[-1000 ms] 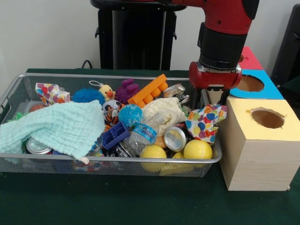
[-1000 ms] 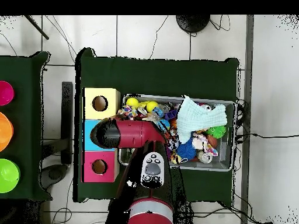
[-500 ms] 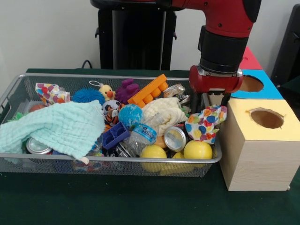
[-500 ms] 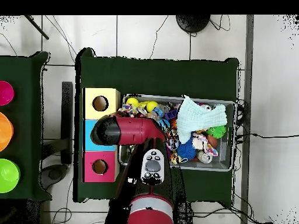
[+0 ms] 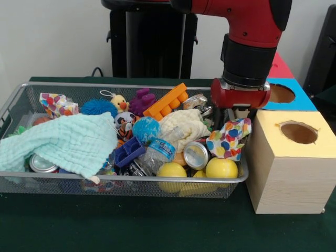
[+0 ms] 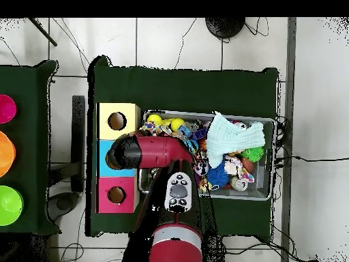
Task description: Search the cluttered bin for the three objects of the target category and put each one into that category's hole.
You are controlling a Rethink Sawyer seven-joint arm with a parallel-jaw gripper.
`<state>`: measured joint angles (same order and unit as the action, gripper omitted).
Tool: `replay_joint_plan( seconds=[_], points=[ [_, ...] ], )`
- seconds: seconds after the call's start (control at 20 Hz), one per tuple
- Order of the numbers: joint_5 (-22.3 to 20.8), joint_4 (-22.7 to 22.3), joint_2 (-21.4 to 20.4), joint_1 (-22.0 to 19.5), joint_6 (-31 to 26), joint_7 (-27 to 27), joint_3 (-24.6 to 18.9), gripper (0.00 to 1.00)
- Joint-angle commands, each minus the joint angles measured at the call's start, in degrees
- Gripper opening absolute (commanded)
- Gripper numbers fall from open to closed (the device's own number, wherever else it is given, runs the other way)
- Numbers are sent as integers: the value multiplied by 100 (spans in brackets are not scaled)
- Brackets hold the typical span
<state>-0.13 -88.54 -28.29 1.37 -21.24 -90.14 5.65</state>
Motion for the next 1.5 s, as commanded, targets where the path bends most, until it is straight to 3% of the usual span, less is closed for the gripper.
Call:
replay_joint_plan(
  seconds=[0.05,0.45,0.75,1.2,1.5],
  points=[
    [182,113,529,-48,649,-1114,-568,100],
    [232,-192,464,-127,1013,-1238,-655,100],
    [183,-115,370,-113,633,-1017,-617,100],
    [351,-47,221,91,34,-1171,-345,100],
    [405,-298,-41,54,-30,-1192,-400,100]
  ],
)
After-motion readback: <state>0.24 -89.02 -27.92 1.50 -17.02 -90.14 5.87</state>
